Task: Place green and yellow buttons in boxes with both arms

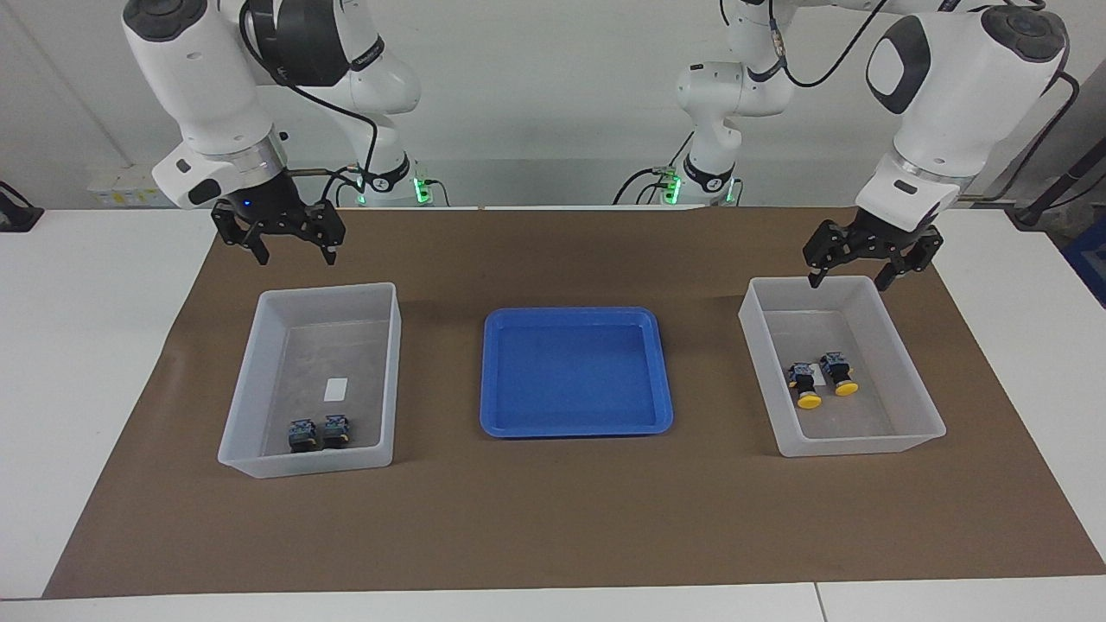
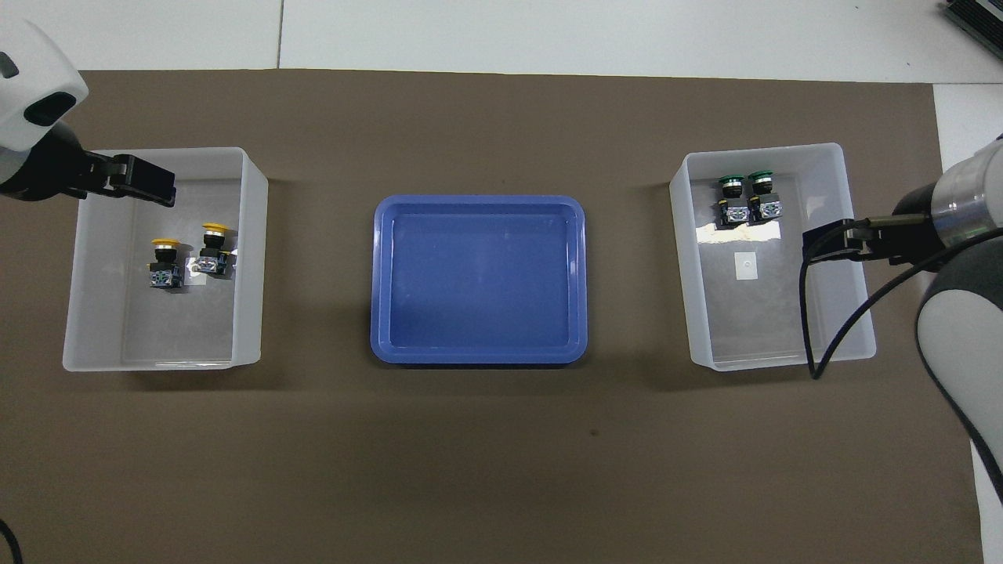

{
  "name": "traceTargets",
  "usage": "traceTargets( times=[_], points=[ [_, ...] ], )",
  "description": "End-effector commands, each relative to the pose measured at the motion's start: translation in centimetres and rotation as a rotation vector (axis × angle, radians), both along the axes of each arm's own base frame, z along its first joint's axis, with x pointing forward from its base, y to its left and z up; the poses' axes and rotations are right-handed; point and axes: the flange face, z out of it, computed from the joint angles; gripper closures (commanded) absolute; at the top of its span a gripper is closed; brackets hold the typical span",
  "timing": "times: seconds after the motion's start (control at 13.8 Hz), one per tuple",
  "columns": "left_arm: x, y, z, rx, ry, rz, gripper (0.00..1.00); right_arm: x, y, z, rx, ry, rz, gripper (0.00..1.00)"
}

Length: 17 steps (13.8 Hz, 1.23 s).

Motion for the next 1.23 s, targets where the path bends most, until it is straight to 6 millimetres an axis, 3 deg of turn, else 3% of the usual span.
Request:
traceTargets(
  times=[0.0, 0.36, 1.16],
  points=[
    [-0.9, 0.1, 0.0, 0.041, -0.016, -0.035, 0.00, -0.6, 0.4, 0.1, 0.018, 0.001, -0.025, 0.00],
    [-1.4, 1.4, -0.5, 0.039, -0.003, 0.001, 0.00, -0.6, 0.4, 0.2, 0.018, -0.004, -0.025, 0.00],
    [-2.1, 2.0, -1.3, 0.037, 0.017, 0.024, 0.00, -0.6, 0.4, 0.1, 0.018, -0.004, -0.023, 0.00]
  ],
)
